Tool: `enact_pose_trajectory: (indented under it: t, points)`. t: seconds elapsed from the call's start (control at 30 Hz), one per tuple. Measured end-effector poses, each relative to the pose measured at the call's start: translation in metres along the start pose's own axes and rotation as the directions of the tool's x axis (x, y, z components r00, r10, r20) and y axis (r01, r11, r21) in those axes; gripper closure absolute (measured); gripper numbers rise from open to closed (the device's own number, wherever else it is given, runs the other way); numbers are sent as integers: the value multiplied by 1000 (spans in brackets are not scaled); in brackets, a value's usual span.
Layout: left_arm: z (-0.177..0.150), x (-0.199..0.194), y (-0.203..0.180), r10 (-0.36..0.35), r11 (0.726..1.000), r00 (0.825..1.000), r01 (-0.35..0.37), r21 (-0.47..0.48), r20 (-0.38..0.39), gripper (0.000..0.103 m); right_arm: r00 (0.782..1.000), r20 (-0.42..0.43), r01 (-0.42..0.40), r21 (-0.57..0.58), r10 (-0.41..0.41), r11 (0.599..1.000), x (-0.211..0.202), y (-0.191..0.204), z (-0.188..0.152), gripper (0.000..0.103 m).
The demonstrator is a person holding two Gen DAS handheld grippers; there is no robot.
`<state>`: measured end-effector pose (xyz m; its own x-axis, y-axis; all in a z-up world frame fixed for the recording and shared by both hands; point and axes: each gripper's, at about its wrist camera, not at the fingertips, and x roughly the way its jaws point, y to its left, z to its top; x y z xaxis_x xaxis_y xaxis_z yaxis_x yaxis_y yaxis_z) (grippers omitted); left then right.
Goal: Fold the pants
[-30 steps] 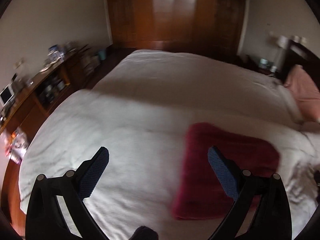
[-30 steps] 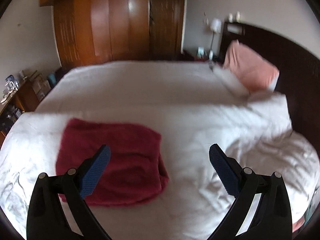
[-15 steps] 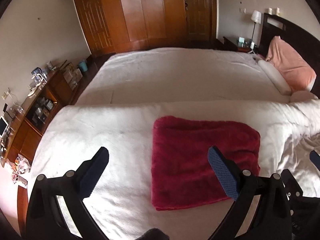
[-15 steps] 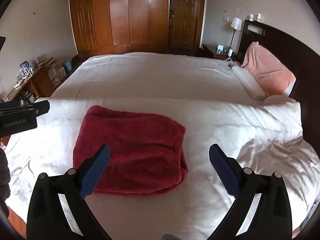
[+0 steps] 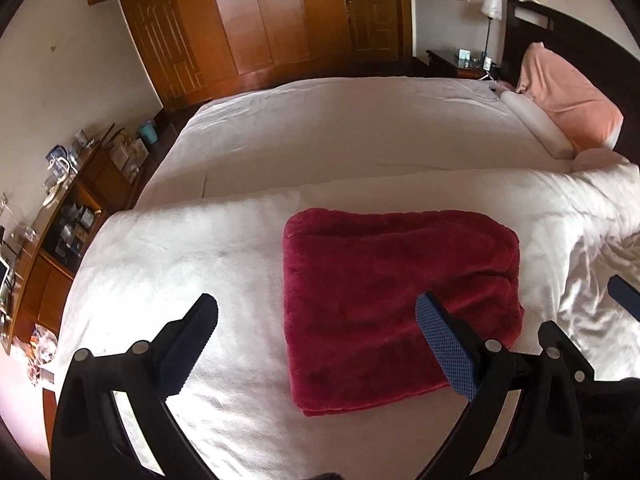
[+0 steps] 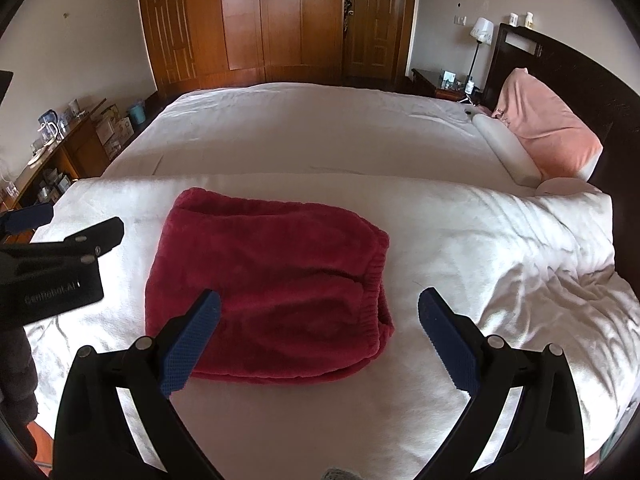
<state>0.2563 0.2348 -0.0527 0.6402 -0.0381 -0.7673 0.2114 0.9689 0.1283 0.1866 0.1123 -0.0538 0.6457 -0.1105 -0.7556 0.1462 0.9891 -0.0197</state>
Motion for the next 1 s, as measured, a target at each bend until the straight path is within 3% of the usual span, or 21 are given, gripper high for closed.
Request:
enact_pose_trajectory:
  t: [0.57, 1.0]
  points:
    - [-8, 11, 7, 3, 1000, 997, -4, -25, -74, 5, 999, -34, -1, 1, 1, 1000, 4, 3, -1, 3]
    - [-15, 6, 18, 4, 999, 997, -8, -41, -77, 5, 1000, -20, -5, -14, 4, 1000, -5, 12, -4, 3]
